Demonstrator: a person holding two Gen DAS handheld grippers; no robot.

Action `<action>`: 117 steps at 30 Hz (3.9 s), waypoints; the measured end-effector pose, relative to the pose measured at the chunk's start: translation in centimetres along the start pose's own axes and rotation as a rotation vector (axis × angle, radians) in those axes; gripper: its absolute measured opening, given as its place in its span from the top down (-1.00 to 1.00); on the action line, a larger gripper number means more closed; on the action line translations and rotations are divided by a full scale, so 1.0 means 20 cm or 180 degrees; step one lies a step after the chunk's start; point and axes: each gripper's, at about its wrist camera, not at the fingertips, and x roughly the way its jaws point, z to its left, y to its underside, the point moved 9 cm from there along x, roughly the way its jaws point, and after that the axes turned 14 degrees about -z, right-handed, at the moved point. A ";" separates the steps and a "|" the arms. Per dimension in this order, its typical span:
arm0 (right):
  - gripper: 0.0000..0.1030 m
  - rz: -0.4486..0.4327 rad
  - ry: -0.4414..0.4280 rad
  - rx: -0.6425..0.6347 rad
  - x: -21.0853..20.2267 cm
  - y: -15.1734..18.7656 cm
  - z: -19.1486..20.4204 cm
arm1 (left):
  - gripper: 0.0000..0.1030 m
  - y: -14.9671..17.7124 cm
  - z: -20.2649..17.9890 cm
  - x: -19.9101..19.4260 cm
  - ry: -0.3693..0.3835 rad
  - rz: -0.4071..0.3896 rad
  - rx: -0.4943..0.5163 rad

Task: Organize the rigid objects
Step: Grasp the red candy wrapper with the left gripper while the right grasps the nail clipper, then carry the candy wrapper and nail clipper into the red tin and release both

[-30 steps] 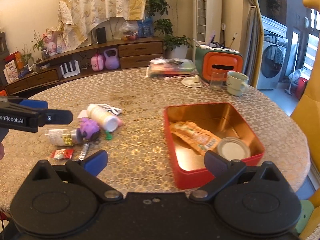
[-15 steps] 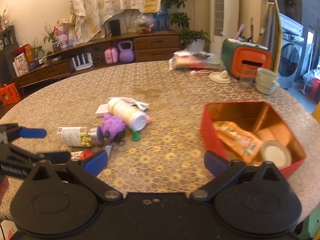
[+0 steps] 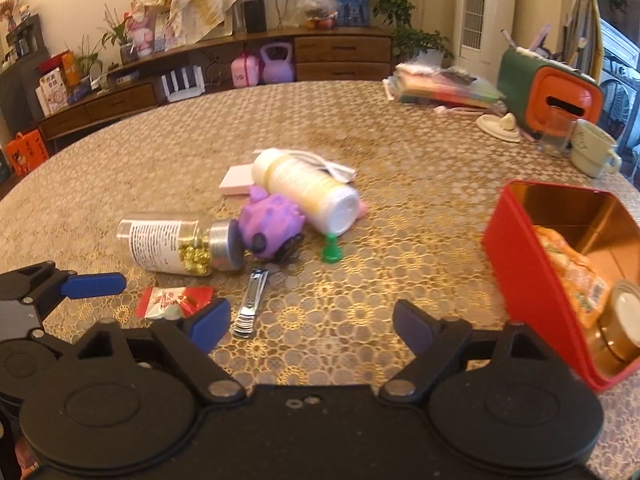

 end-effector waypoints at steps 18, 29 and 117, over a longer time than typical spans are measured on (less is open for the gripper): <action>0.14 0.0153 -0.0077 -0.0169 0.23 0.02 0.14 | -0.03 0.01 -0.02 0.04 0.0003 -0.0147 0.0280; 0.80 0.0089 -0.0087 -0.0278 0.21 0.02 0.17 | 0.35 0.00 -0.01 0.04 -0.0022 -0.0166 0.0266; 0.80 -0.0366 0.0885 0.0693 -0.22 -0.13 -1.41 | 0.47 -0.55 -1.31 0.71 0.0619 0.0103 0.0465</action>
